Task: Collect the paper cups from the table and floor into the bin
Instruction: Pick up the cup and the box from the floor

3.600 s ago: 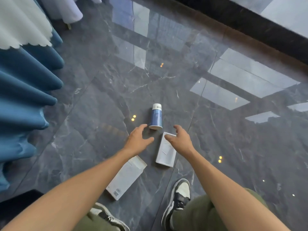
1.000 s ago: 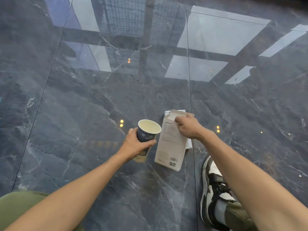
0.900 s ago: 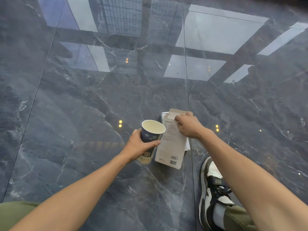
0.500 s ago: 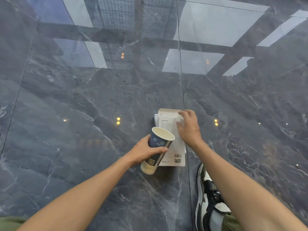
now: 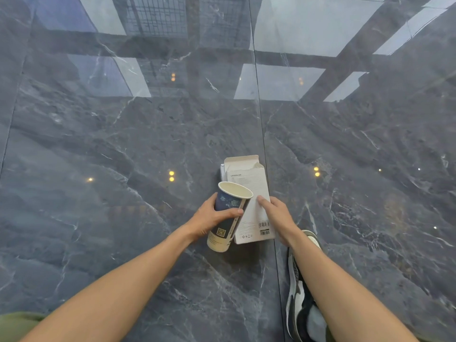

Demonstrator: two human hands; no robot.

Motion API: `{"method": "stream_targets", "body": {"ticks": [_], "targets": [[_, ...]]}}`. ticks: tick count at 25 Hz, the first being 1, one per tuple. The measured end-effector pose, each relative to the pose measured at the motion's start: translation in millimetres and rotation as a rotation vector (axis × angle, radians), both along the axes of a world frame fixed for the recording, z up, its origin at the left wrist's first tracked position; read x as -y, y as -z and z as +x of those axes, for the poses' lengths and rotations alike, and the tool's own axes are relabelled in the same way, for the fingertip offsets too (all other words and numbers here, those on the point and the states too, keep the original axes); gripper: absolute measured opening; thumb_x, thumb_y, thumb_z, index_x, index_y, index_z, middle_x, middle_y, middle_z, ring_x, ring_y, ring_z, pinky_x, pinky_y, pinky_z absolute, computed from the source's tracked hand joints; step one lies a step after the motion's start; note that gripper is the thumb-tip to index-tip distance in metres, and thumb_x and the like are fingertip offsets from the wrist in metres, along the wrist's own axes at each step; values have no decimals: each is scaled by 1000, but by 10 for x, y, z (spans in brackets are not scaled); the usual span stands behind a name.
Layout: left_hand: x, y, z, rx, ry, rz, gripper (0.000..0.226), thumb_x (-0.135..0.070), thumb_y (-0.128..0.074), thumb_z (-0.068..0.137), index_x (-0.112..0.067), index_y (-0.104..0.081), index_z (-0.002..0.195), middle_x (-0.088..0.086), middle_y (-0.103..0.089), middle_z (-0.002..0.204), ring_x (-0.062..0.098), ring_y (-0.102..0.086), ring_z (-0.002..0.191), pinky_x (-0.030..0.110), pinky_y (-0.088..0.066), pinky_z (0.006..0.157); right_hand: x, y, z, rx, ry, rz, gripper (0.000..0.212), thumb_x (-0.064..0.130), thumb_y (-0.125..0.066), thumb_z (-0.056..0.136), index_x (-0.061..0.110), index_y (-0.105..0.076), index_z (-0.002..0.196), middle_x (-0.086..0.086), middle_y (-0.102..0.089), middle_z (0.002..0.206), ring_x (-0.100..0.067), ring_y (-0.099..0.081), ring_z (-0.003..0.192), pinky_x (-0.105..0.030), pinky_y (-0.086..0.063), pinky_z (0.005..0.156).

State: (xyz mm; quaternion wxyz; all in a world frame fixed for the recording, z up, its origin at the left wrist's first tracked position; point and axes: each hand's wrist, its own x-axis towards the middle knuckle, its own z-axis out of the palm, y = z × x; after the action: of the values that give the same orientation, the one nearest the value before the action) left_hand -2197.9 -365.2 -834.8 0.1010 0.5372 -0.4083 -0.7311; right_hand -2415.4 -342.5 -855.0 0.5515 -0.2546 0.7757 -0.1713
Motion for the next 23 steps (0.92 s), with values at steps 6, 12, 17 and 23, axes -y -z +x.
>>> {"method": "stream_targets", "body": {"ticks": [6,12,17,23], "targets": [[44,-31,92,-27,-34,13,81,-60,-79,62,-27,-57,134,-8,-73,122,8,-71,109,25,-53,83,-81,51,112,157,58,84,56,68,-57,82,26,-73,115,2,-79,109,-28,-73,106,-56,-52,101],[4,-166,206,-50,-61,-16,69,-50,-76,74,-27,-56,136,-8,-73,123,5,-72,105,22,-52,79,-28,-162,134,309,46,10,40,51,-57,96,21,-74,117,-11,-79,111,-37,-74,104,-54,-57,95],[18,-682,357,-65,-139,-89,75,-61,-77,66,-31,-60,133,-10,-77,118,2,-75,101,24,-53,79,164,-722,272,291,-49,-60,38,47,-63,94,20,-71,119,-9,-80,107,-33,-77,97,-49,-60,86],[-118,-2443,781,-92,-318,-151,72,-61,-78,62,-36,-63,127,-16,-78,114,0,-75,99,20,-54,76,306,-2436,634,298,-155,-135,45,44,-72,85,14,-64,118,-15,-77,110,-30,-76,90,-43,-63,72]]}}
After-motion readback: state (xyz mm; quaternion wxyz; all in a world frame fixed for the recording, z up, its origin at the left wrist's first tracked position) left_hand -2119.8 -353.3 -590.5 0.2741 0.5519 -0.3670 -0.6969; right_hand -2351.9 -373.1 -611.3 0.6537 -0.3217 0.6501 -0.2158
